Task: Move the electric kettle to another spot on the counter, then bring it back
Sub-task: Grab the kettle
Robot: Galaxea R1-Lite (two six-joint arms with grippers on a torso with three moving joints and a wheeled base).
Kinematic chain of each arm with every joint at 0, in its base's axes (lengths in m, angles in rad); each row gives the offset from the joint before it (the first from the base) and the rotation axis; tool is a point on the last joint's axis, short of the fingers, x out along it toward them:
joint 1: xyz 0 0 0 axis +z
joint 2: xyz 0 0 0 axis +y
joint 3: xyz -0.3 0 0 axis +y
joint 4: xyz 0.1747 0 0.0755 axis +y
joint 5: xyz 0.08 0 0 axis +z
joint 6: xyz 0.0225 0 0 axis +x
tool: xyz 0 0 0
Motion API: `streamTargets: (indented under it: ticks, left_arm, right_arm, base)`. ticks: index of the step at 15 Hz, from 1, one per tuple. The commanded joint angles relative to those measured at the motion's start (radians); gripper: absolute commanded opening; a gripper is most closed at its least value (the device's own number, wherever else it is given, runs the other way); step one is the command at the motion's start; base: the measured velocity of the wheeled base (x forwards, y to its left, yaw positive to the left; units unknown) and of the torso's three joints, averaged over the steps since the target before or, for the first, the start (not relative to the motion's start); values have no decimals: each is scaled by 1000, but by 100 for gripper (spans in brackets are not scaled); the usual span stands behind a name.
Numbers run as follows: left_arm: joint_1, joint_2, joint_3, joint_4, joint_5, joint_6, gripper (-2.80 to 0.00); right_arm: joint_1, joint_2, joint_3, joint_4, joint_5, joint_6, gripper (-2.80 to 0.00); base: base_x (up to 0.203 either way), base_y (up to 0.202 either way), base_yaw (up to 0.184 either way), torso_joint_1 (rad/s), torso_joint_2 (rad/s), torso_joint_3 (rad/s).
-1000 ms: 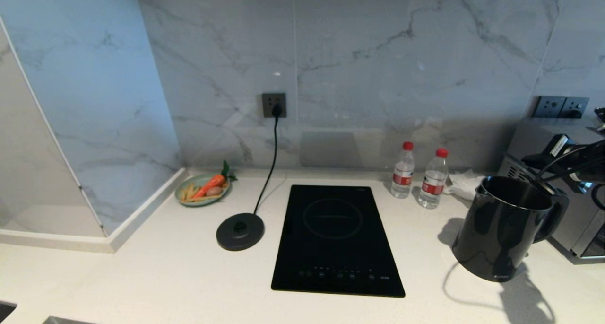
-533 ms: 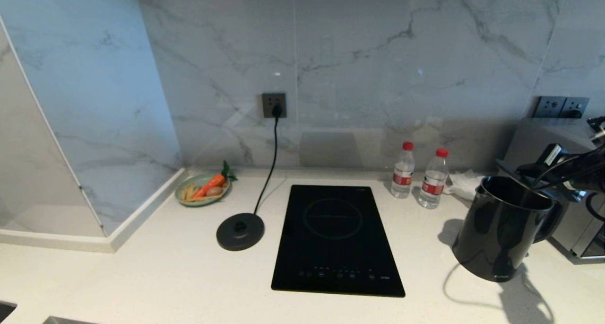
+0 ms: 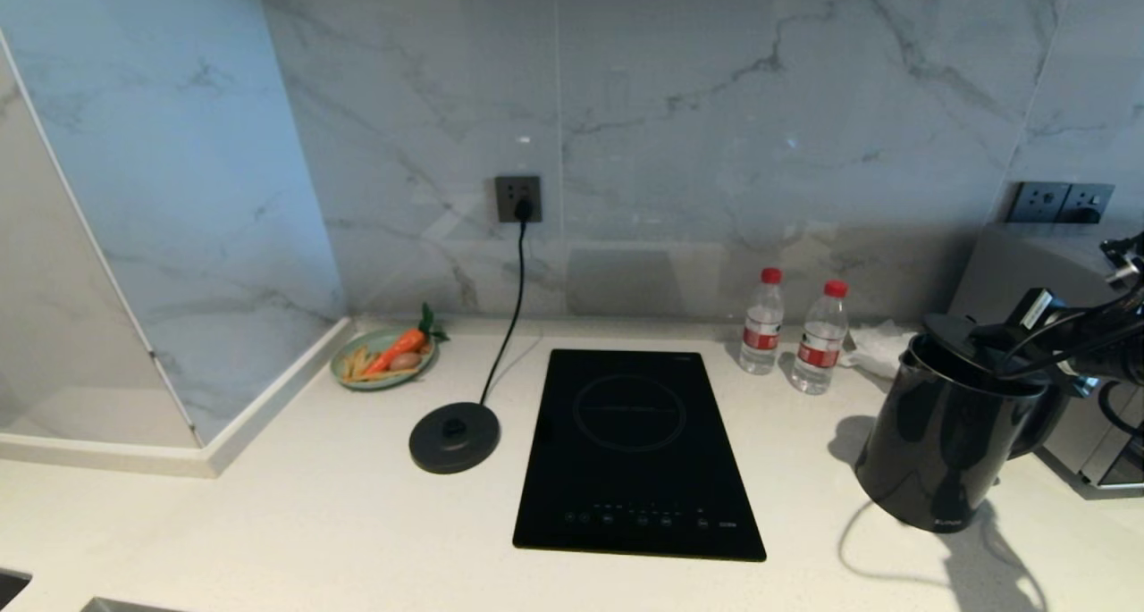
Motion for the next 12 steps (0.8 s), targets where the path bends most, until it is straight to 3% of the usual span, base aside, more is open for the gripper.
streamTargets:
  ticks: [1, 12]
  left_arm:
    - [0, 0, 0, 0, -1, 0, -280]
    - [0, 0, 0, 0, 0, 0, -280]
  right_arm:
    - [0, 0, 13, -2, 4, 3, -280]
    - [1, 6, 41, -4, 7, 3, -280]
  base:
    - [0, 0, 0, 0, 0, 0]
    - [0, 0, 0, 0, 0, 0]
